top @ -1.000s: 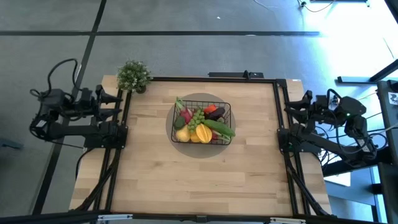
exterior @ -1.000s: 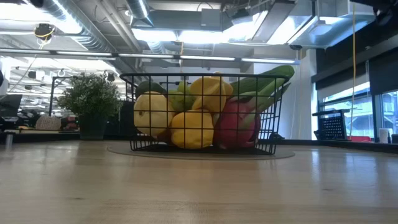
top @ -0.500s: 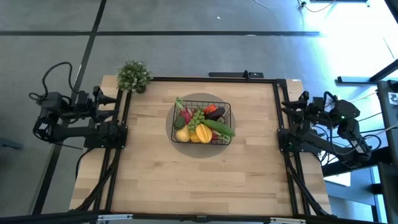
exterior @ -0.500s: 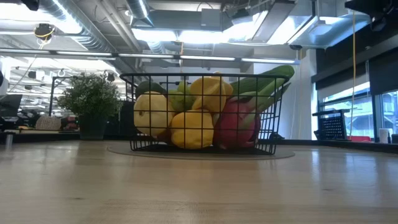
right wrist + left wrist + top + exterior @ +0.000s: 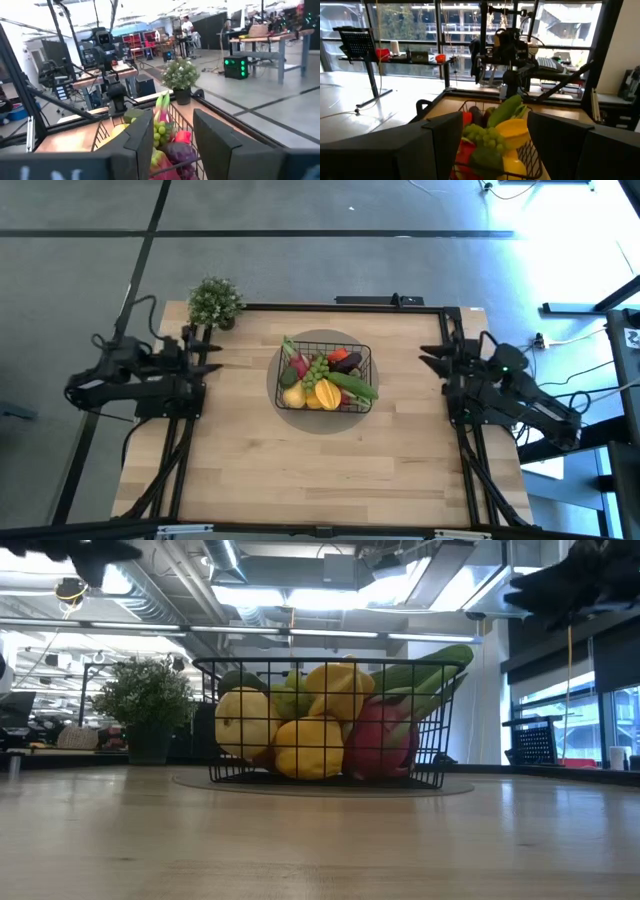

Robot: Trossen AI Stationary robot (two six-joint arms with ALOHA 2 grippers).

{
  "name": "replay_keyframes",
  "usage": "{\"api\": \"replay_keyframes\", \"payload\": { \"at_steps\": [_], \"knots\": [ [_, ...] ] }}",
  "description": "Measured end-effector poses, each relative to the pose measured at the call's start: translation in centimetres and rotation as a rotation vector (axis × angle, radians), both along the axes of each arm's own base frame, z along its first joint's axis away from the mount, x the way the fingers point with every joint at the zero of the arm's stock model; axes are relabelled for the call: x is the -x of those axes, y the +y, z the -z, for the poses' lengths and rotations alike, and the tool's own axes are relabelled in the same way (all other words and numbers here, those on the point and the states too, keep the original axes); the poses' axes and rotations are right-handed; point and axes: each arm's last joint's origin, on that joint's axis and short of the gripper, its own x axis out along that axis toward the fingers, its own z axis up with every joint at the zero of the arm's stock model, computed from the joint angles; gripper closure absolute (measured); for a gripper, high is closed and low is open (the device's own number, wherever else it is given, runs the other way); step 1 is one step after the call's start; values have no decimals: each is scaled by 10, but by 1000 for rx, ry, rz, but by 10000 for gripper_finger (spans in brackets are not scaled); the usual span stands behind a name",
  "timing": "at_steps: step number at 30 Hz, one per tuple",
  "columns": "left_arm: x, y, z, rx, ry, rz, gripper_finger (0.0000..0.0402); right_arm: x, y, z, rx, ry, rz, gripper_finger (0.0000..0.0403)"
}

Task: Build produce basket
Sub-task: Return to Home Position

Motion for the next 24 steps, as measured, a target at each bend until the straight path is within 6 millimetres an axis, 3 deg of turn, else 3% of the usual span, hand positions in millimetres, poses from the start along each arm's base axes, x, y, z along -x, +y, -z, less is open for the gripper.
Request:
{"api": "replay_keyframes", "payload": {
  "at_steps": [8,15,24],
  "knots": [
    [-32,3,43,-61,38,-7,188,-16,-8,40,-6,23,-14,272],
    [-47,5,74,-102,72,-12,188,-24,-12,69,32,59,-15,272],
    [-59,6,105,-112,95,-7,188,-25,-12,70,109,70,-9,272]
  ]
}}
